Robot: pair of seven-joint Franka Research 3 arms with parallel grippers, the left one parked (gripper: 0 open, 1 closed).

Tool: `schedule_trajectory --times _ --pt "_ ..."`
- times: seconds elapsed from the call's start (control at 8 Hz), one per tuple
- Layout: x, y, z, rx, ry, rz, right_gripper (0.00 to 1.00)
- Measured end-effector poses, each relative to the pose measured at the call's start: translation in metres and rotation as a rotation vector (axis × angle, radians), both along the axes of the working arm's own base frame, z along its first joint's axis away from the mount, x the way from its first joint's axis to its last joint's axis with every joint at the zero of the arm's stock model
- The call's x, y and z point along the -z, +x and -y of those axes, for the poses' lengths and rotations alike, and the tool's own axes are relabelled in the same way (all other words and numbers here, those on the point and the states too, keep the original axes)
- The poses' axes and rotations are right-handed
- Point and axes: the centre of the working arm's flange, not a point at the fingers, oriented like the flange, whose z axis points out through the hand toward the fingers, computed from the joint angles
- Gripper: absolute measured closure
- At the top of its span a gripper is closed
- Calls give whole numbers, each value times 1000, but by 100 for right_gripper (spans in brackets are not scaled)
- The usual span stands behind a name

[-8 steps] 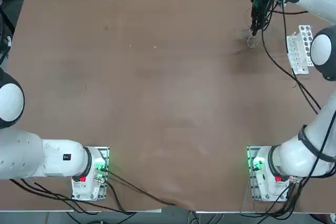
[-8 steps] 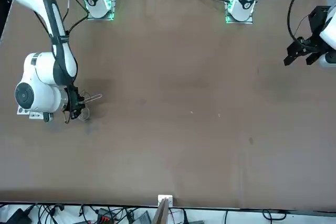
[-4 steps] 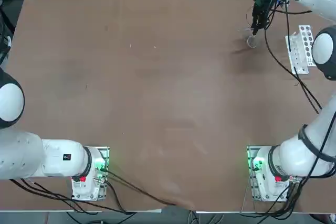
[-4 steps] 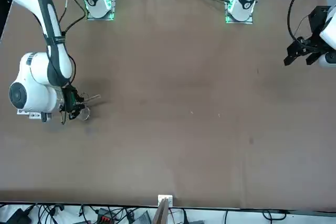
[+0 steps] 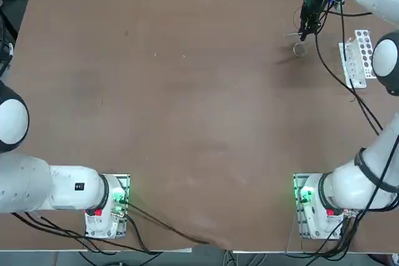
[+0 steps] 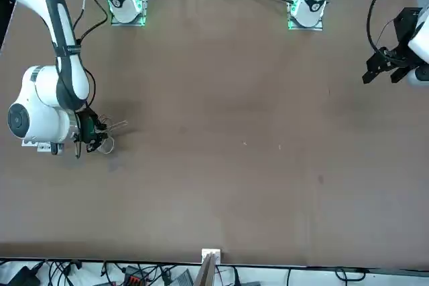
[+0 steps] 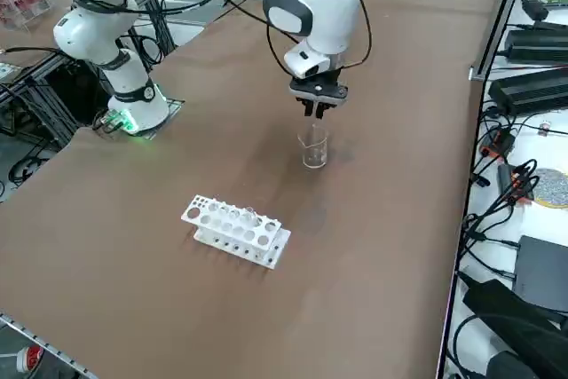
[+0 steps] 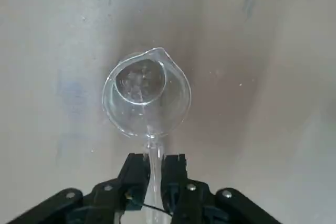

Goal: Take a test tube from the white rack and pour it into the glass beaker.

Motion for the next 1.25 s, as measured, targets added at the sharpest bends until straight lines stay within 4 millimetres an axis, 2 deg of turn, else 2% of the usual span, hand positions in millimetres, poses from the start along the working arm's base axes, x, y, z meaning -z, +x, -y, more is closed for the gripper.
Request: schedule_trajectory --times 0.88,1.0,1.25 --pt "-3 -1 10 15 1 3 81" --pt "-6 0 10 16 -1 8 81" --pt "-26 -4 24 -11 -86 12 81"
